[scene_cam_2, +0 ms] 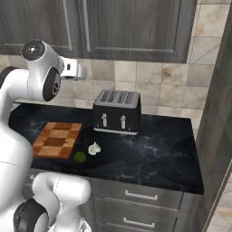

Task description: Open the cabinet. Place the bowl and condiment on the counter. Then place the lime and garlic on the cutting board.

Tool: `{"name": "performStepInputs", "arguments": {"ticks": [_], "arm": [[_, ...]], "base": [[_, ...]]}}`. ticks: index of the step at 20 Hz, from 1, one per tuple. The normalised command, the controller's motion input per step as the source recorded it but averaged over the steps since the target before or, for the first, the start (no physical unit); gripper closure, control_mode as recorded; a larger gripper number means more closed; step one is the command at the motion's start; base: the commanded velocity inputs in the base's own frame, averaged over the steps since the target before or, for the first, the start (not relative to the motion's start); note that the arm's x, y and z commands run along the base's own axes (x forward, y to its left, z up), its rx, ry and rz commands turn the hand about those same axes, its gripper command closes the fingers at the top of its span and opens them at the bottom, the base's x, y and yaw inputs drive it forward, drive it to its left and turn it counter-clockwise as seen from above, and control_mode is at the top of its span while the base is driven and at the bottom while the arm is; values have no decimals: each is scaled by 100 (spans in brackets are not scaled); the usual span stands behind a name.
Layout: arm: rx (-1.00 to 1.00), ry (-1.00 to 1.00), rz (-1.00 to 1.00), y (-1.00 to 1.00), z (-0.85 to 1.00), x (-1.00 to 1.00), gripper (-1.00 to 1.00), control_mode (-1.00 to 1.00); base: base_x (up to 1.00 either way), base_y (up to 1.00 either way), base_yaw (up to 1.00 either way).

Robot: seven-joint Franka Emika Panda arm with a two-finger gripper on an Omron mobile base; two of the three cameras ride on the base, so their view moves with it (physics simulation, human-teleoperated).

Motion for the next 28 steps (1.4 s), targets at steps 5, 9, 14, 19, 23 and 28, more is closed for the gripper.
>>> {"name": "performStepInputs", "arguments": {"ticks": [5, 9, 14, 19, 23, 28], "arm": [[0, -13, 1, 1, 64, 0, -100, -100], [0, -6, 0, 20, 57, 2, -100, -100], [0, 0, 0, 16, 45, 5, -100, -100], [0, -2, 0, 6, 27, 26, -100, -100], [0, 0, 0, 18, 2, 39, -100, -100], [-1, 0, 0, 12, 0, 42, -100, -100]], "base": [[0, 0, 0], [0, 0, 0], [0, 0, 0], [0, 0, 0], [0, 0, 0], [0, 0, 0]]}}
